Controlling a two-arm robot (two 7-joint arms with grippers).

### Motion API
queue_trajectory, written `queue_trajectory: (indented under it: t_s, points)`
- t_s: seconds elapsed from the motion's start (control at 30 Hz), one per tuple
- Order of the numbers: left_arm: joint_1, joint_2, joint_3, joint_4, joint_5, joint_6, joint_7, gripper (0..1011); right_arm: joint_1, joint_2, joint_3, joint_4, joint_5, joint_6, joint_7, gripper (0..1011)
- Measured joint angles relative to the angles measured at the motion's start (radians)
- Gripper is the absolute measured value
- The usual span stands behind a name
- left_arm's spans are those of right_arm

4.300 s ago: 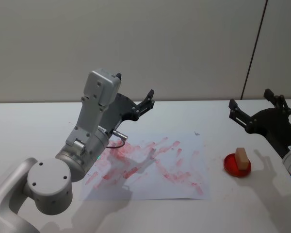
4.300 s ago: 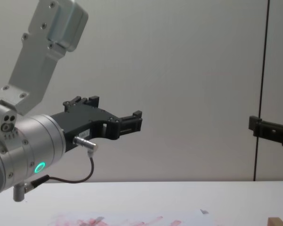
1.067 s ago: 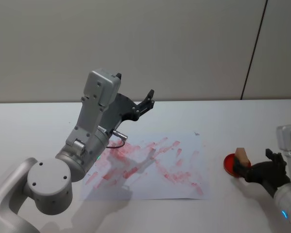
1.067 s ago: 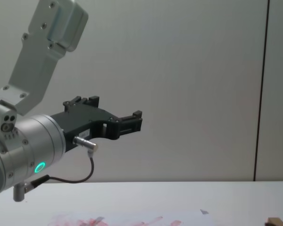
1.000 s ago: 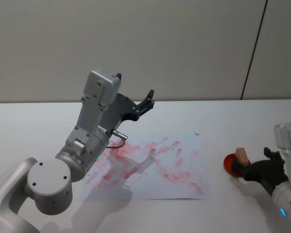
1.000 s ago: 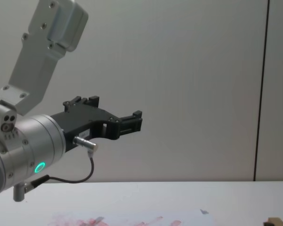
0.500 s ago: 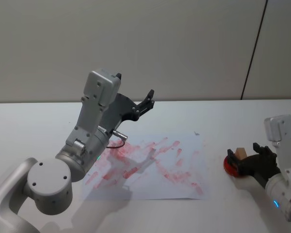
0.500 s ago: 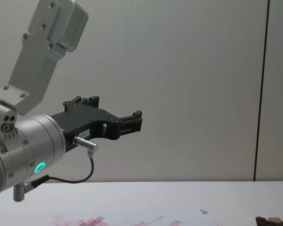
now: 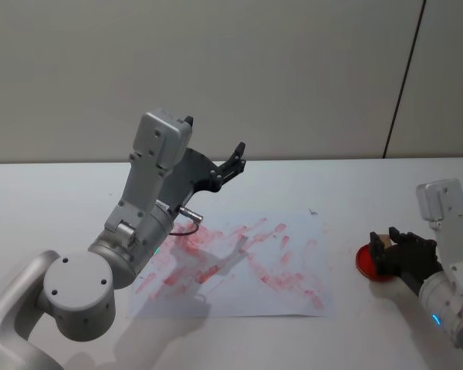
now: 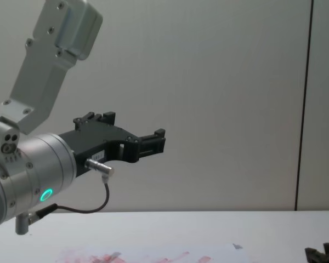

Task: Use the one hand to pick up the stamp and affix it onto the A4 paper.

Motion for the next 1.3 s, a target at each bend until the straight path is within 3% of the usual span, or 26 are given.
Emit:
queue_trajectory:
  t_s: [0.07,0.17,0.57,0.83,1.3]
  points:
    - [0.0,0.0,0.0,0.0,0.0,0.0,0.0,1002,0.002,-0.001,0.0,0.001,-0.001,0.001,0.001,247]
    - [0.0,0.0,0.0,0.0,0.0,0.0,0.0,1001,0.003,-0.001,0.0,0.002,-0.002,0.001,0.002,197]
    - [0.0,0.0,0.0,0.0,0.0,0.0,0.0,1001,0.005,-0.002,0.0,0.005,-0.004,-0.001,0.007,194]
    - [0.0,0.0,0.0,0.0,0.0,0.0,0.0,1001,0.015,-0.005,0.001,-0.005,-0.009,-0.037,0.025,195]
    - [0.0,0.0,0.0,0.0,0.0,0.0,0.0,1001,0.072,-0.034,-0.012,-0.028,-0.01,-0.106,0.13,194]
